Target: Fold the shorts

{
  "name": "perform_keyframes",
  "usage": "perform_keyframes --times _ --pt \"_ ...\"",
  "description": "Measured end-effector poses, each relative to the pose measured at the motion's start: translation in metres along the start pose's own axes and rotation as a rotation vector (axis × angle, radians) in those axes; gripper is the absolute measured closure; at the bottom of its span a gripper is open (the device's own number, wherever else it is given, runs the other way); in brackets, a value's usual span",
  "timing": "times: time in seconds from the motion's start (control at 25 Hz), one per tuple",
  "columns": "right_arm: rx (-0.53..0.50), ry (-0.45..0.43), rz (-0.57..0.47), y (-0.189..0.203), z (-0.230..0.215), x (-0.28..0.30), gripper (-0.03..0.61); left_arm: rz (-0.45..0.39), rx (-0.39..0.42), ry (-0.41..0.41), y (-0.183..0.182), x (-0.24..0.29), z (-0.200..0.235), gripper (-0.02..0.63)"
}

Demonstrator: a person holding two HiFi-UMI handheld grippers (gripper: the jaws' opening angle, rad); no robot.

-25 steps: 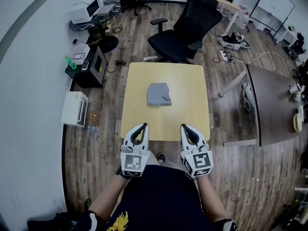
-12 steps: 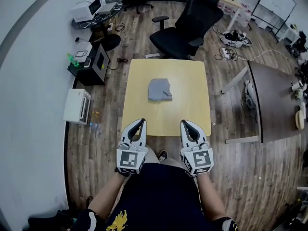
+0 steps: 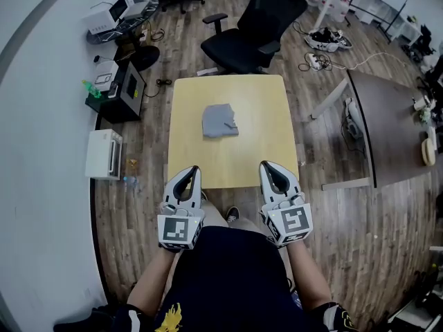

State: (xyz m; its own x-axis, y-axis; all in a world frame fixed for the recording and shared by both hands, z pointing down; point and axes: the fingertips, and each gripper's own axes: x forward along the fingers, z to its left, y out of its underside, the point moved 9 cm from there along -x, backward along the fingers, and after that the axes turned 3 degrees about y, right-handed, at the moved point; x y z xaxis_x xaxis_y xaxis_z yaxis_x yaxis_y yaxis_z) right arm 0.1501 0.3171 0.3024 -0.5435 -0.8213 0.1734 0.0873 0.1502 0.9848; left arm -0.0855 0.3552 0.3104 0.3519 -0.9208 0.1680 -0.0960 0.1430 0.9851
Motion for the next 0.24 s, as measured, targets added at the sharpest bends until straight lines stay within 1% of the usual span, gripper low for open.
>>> perform_keyframes --times 0.12,0.24 --pt "-0.011 -0.048 -0.003 -0.008 -0.003 0.022 0.563 -0.013 0.01 -0.02 0.002 0.006 0.015 0.6" --pt "-0.054 -0.113 0.0 -0.02 0.0 0.05 0.563 -0.018 0.012 -0.036 0.004 0.014 0.037 0.6"
